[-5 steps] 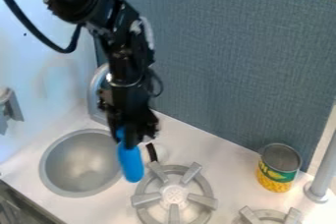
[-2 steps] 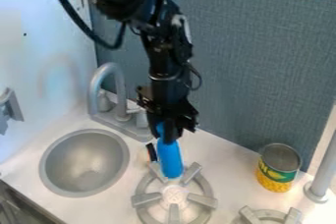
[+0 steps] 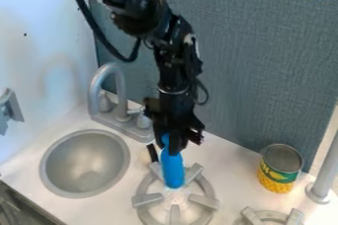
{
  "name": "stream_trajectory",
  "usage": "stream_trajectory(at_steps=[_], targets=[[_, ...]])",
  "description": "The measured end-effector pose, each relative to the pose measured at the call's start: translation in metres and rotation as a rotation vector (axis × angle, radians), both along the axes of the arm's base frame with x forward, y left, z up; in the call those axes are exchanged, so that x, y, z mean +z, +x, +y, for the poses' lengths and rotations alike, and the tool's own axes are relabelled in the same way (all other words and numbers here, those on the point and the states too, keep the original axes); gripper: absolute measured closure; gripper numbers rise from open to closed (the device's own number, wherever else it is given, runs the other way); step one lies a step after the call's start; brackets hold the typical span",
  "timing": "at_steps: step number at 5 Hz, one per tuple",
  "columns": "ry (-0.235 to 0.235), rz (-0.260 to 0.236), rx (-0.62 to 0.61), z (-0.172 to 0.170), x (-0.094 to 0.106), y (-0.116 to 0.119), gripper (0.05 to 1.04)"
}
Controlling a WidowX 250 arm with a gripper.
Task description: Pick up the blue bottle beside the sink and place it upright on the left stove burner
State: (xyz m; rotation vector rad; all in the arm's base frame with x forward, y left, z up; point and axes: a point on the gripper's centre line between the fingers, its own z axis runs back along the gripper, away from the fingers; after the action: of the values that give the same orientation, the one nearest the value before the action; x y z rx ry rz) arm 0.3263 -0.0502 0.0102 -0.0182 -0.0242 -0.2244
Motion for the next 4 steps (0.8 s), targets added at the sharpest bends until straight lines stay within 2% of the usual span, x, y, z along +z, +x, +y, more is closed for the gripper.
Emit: stream_trajectory(at_steps=[1,2,3,4], targets=[[0.010,0.000,-0.008,0.001,-0.002,0.003,0.737],[0.015,0.029,-0.009,0.001,-0.011,0.003,0.737],[0.015,0.032,0.003,0.000,-0.009,0.006,0.737],[0.025,0.073,-0.010,-0.008,-0.019,0.000,0.737]])
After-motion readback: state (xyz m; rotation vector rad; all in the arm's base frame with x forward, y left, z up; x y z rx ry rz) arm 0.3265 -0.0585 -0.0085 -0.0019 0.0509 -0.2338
